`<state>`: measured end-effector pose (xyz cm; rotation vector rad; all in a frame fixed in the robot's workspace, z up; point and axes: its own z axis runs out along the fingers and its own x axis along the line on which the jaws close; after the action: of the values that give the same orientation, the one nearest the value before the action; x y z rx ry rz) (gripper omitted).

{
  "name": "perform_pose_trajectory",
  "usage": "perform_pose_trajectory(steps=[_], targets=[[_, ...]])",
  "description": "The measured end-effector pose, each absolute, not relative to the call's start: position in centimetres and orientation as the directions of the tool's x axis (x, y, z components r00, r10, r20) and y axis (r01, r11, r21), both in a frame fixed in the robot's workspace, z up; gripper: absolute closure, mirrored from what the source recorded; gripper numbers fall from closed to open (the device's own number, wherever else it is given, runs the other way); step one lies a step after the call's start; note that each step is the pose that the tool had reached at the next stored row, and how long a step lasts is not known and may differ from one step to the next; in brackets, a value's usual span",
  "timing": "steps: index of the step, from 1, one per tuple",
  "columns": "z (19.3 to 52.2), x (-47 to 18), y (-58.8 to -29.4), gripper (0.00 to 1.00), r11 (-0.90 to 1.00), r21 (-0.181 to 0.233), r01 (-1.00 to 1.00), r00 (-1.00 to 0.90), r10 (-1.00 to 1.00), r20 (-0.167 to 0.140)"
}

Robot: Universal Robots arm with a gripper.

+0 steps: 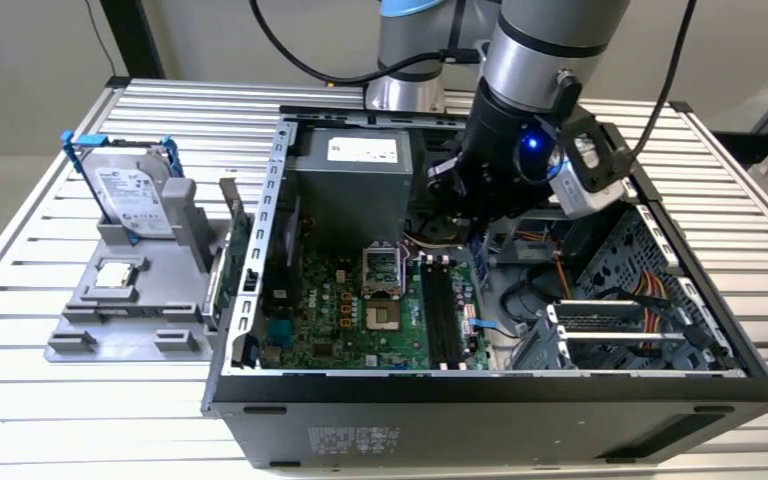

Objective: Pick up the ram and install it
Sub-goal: 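Insert the ram into the slot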

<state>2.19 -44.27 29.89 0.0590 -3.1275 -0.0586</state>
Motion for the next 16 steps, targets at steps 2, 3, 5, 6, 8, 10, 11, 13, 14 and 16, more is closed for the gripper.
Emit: perform_pose_trajectory(steps=[2,3,5,6,8,10,11,13,14,16], targets=[[29.85,2.18,-44.27,1.00,0.999,0.038,-0.020,-1.000,-0.021,0.012],[29.81,2.18,-44.27,1.00,0.999,0.038,-0.006,-1.000,-0.007,0.012],[29.74,2.19,-44.27,1.00,0.999,0.038,0.013,-1.000,0.013,0.012],[29.70,2.19,-44.27,1.00,0.999,0.038,0.019,-1.000,0.019,0.012],[29.69,2.19,-44.27,1.00,0.999,0.037,0.022,-1.000,0.021,0.012],[29.58,2.19,-44.27,1.00,0.999,0.037,0.022,-1.000,0.021,0.012],[29.54,2.19,-44.27,1.00,0.999,0.037,0.022,-1.000,0.021,0.012],[29.52,2.19,-44.27,1.00,0.999,0.036,0.022,-1.000,0.021,0.012],[29.46,2.19,-44.27,1.00,0.999,0.037,0.022,-1.000,0.021,0.012],[29.37,2.19,-44.27,1.00,0.999,0.037,0.022,-1.000,0.021,0.012]])
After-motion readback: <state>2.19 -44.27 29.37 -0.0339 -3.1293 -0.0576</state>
